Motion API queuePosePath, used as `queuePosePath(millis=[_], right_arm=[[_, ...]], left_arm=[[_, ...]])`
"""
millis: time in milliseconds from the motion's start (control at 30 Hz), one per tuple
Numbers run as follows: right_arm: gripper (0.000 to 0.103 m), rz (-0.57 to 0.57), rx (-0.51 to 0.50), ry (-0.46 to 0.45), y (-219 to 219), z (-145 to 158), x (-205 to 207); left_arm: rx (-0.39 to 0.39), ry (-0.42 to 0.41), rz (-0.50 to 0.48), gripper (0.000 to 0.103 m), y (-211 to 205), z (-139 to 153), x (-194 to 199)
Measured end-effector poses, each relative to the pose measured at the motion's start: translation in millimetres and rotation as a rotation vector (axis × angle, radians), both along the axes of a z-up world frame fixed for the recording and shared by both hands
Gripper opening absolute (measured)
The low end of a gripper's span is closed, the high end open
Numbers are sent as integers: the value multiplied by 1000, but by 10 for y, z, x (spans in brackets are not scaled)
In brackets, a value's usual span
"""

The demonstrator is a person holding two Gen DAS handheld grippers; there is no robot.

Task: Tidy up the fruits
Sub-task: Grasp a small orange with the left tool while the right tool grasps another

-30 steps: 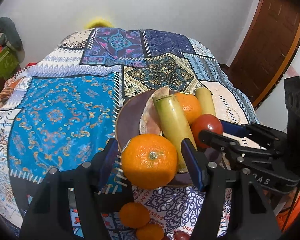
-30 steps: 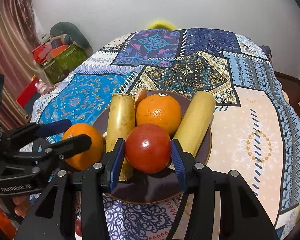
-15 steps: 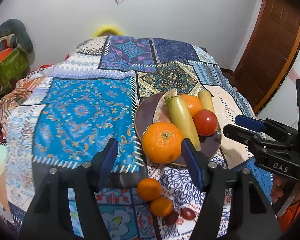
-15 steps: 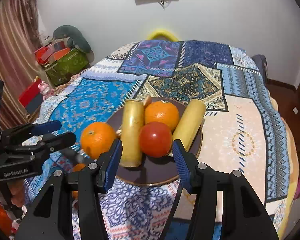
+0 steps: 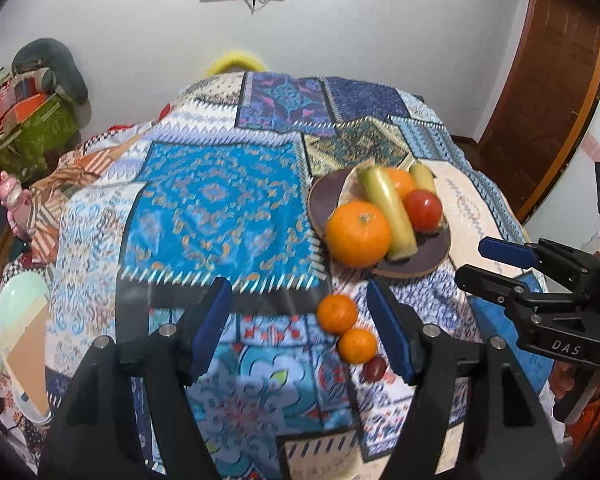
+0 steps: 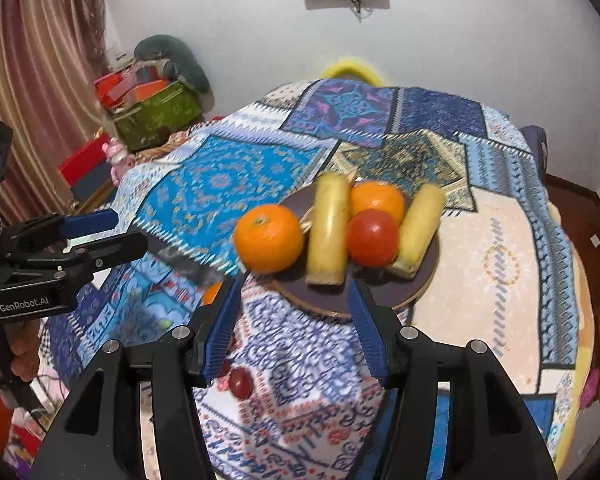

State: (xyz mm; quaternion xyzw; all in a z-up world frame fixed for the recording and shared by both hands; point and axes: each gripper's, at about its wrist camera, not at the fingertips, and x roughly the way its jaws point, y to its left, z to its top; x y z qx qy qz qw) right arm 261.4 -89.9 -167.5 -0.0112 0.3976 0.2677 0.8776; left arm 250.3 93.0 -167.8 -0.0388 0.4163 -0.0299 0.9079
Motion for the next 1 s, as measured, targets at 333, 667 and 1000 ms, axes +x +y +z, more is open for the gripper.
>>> queuePosePath(millis=[333, 667, 1000], right_arm=[[52, 68, -14, 76, 376, -272, -124], [52, 123, -13, 164, 650, -556, -71], [33, 176, -38, 210, 822, -751, -33]], left_arm=[[-38, 55, 31, 69, 232, -251, -169], [-15, 51, 55, 69, 392, -454, -227], [-20, 43, 60, 69, 422, -552, -206]])
